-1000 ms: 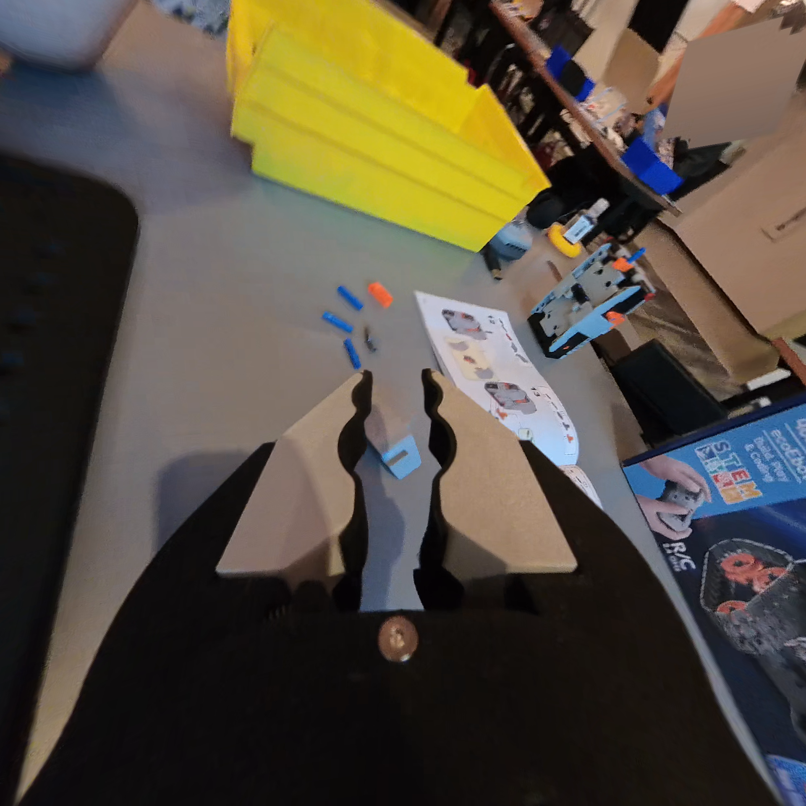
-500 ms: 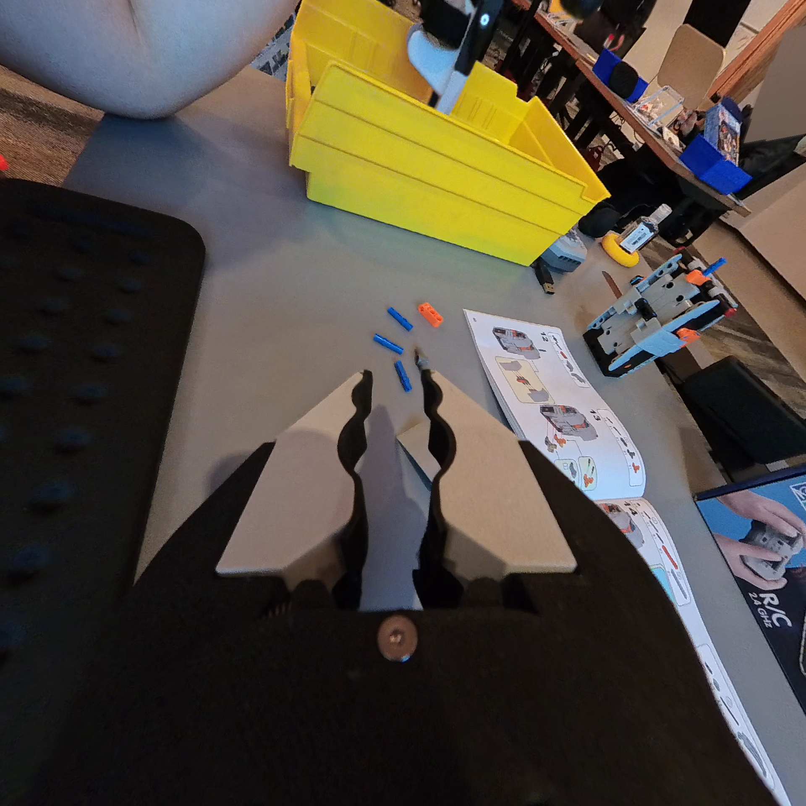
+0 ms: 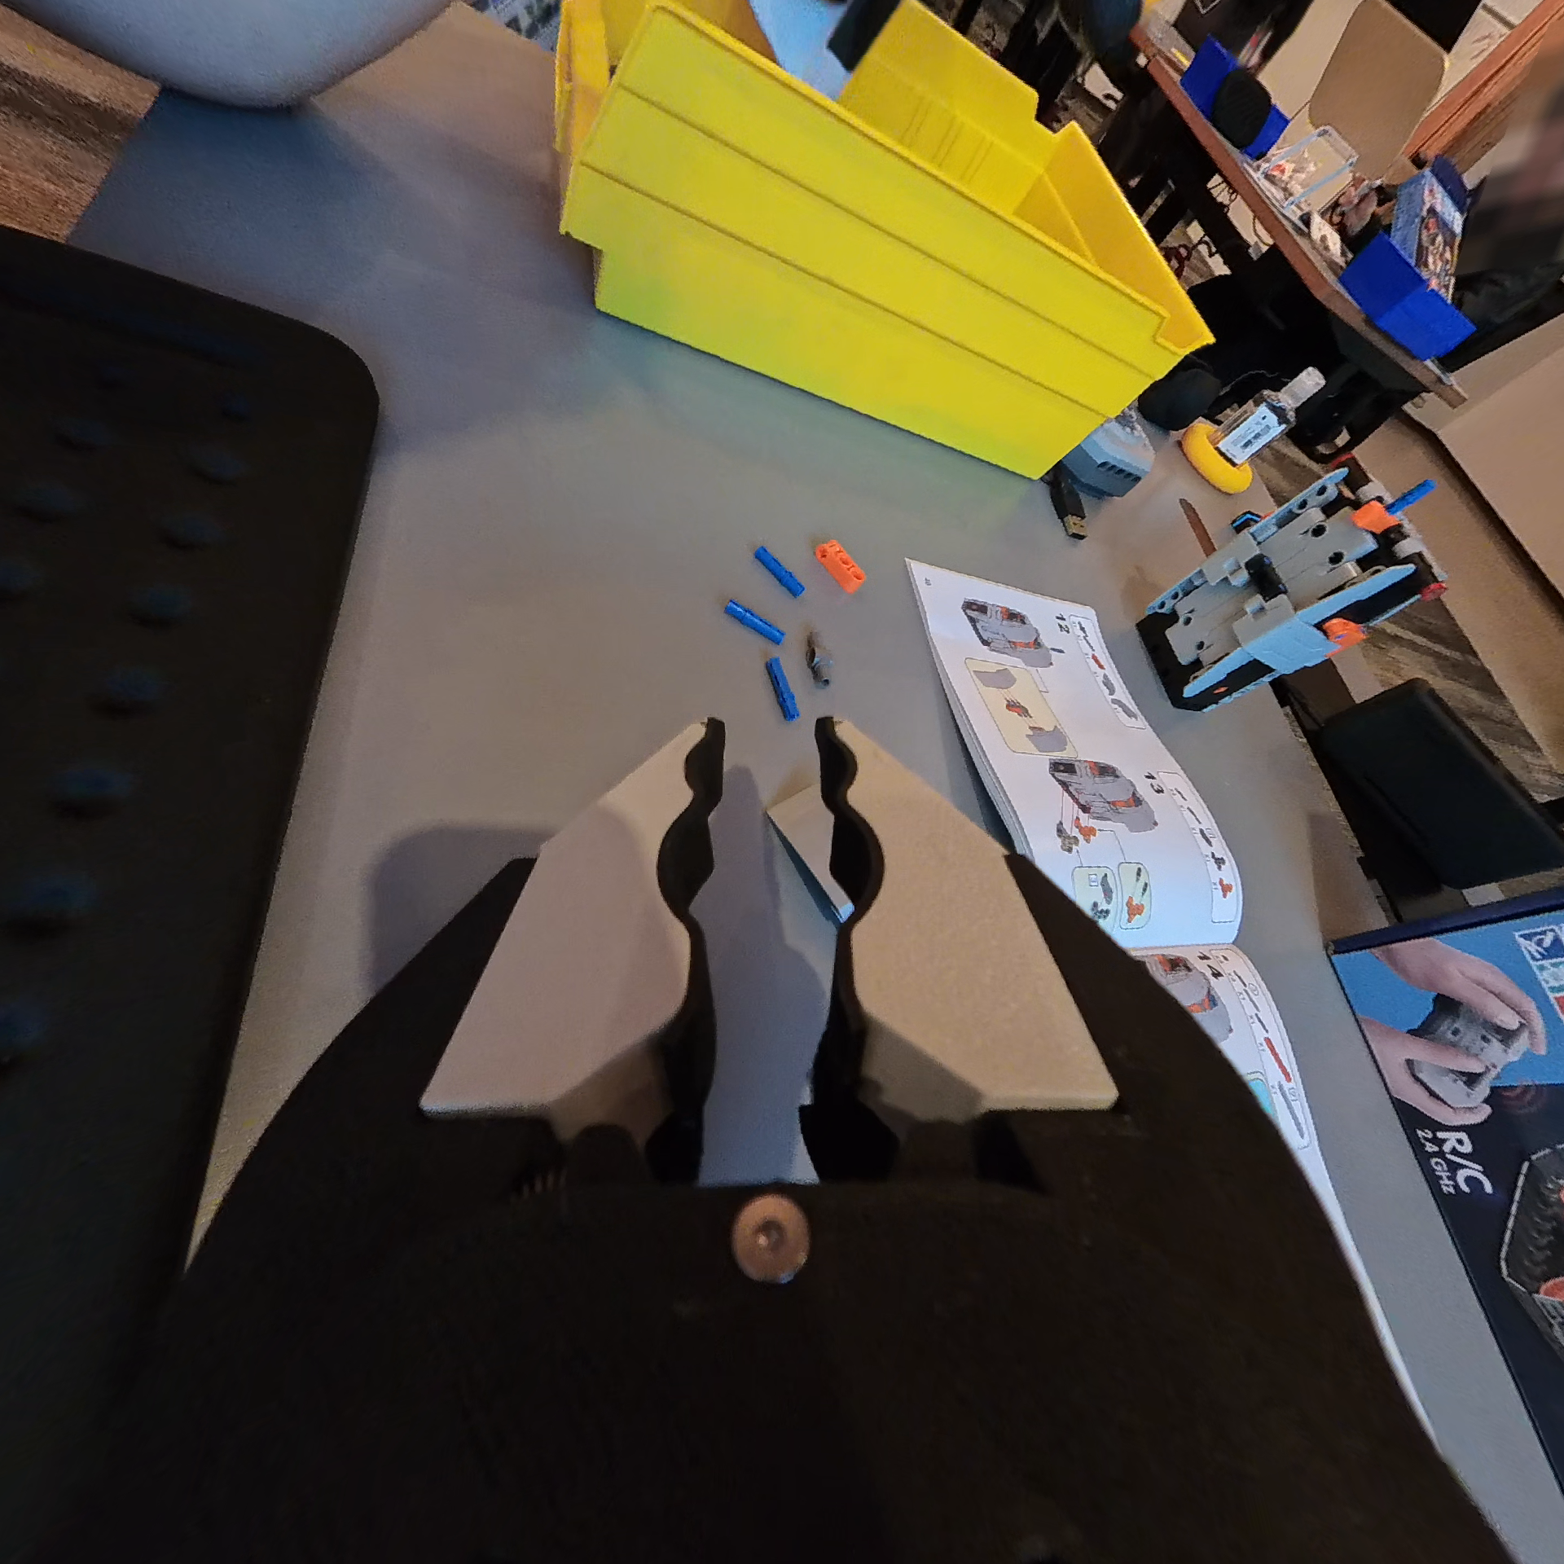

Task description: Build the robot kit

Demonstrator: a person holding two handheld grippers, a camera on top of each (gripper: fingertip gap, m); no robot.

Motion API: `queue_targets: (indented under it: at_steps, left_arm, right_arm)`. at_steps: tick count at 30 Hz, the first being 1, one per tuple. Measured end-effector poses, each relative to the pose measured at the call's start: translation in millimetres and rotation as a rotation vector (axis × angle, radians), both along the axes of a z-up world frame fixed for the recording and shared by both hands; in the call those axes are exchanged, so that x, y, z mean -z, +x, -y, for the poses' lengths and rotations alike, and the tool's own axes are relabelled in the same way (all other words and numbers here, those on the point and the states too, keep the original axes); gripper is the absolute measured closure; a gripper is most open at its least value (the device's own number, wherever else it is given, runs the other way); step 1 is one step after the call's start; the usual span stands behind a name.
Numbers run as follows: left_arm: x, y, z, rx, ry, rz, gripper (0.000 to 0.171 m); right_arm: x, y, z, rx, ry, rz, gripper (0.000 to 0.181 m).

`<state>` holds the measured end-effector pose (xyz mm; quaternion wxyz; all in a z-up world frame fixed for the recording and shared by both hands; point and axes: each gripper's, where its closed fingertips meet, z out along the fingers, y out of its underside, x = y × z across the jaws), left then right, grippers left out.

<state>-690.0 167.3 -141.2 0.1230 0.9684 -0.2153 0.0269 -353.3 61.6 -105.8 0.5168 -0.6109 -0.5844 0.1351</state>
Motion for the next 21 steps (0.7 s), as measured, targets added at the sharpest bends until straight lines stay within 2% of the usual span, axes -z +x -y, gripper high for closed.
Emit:
queue_targets:
  at_steps: [4,10,17,21]
  left_arm:
    - [-11,-10,15,-0.034,0.008,0.006,0.141]
    - [-28,-22,19,-0.112,0.089,0.013,0.141]
    - [-23,-18,38,-0.092,0.012,0.057,0.141]
    - [-26,-17,28,-0.105,0.054,0.064,0.140]
  right_arm:
    - [2,2,-3,0.005,-0.009,0.001,0.160]
    - [5,3,-3,0.005,-0.012,0.017,0.161]
    - [7,4,-5,0.007,-0.015,0.020,0.161]
    - [7,6,-7,0.016,-0.019,0.019,0.161]
